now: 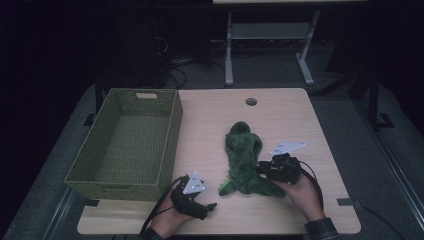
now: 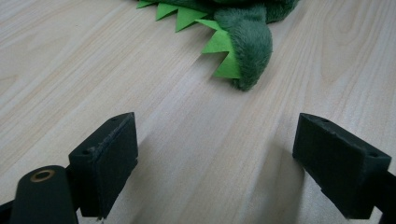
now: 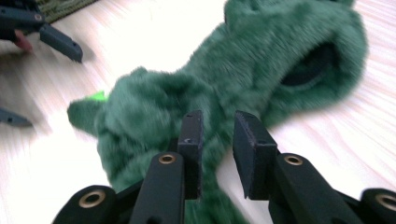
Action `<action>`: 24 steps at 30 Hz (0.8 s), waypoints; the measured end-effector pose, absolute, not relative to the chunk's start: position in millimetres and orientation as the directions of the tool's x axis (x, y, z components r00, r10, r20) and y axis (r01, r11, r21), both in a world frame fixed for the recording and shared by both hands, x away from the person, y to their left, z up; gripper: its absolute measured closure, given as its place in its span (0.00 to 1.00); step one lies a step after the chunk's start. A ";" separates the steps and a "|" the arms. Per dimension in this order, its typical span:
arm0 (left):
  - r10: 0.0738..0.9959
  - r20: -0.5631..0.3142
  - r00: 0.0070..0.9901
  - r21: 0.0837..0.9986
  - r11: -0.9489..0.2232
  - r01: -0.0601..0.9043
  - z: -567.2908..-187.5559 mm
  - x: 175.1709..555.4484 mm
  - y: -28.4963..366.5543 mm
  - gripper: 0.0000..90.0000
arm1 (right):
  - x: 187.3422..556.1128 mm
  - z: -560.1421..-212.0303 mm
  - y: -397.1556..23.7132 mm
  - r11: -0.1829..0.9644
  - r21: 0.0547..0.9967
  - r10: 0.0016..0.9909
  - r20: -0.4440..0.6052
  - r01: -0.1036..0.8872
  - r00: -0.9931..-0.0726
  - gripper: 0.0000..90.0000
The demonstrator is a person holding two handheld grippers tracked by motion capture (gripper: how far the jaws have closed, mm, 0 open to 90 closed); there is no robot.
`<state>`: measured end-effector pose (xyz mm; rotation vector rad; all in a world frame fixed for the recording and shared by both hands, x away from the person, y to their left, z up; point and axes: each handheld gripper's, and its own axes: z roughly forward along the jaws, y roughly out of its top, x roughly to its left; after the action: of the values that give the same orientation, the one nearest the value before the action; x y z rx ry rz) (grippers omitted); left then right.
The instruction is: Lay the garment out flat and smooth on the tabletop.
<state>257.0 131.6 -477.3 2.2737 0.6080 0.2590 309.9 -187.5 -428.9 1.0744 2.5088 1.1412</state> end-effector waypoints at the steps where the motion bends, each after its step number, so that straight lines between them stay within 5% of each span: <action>1: 0.499 0.001 0.866 0.719 -0.602 0.346 -477.3 257.0 131.6 0.15 | 307.5 -428.3 -191.5 0.441 0.718 0.686 0.118 0.539 -0.718 0.79; 24: 0.501 -0.003 0.866 0.720 -0.600 0.350 -477.4 256.7 131.5 0.15 | 246.8 -447.0 -260.7 0.417 0.699 0.728 0.125 0.580 -0.674 0.66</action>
<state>256.7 131.5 -477.4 2.2717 0.6118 0.2552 246.8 -260.7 -447.0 1.1571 2.4726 1.0997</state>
